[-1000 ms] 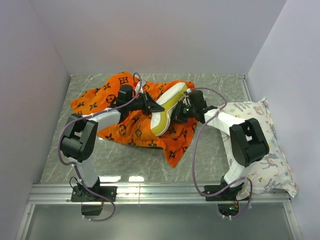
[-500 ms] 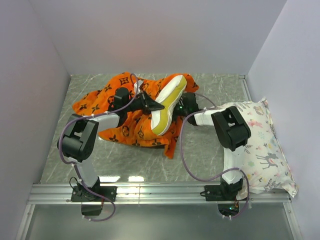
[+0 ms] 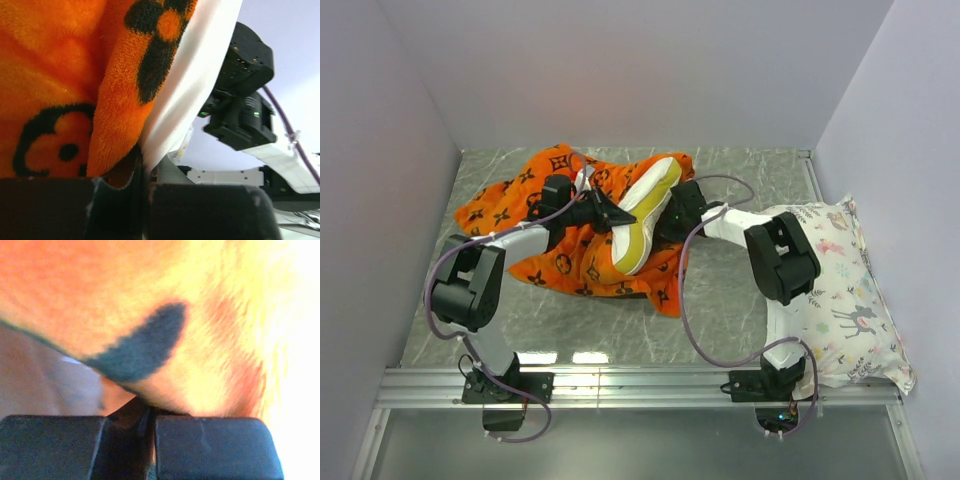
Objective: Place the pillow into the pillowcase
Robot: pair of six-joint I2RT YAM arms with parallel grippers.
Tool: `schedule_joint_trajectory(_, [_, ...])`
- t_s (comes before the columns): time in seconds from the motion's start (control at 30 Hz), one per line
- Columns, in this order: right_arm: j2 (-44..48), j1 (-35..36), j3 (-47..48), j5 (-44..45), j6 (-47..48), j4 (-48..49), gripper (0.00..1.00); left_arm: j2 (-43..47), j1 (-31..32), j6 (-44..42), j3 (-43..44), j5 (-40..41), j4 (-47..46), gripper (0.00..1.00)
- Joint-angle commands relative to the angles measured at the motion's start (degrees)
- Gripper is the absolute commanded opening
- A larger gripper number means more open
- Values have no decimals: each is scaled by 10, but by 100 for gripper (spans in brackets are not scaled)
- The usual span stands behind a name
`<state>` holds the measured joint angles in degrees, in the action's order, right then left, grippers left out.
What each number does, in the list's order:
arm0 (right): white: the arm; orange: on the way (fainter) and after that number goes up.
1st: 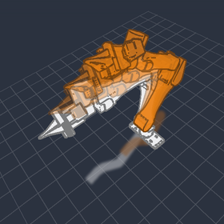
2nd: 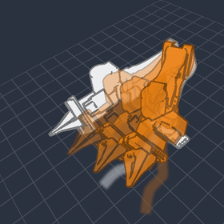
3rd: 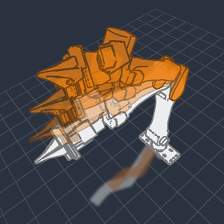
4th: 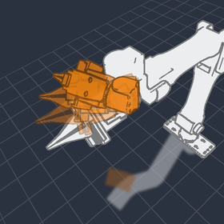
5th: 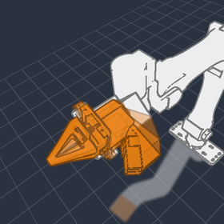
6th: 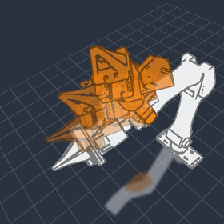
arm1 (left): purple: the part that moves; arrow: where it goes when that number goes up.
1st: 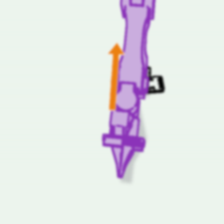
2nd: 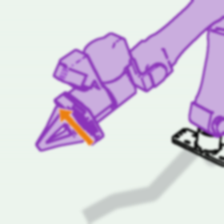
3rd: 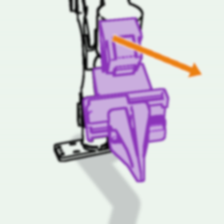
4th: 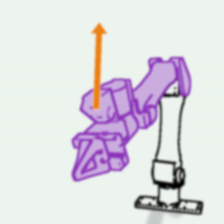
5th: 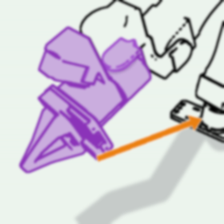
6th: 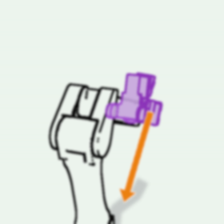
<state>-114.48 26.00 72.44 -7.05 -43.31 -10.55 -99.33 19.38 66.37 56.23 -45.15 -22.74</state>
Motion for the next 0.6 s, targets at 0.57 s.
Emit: schedule_joint_trajectory(0.57, [211, -78, -79, -110, 207, -52, 13, 23, -31, -60, -45, 15, 2, 0])
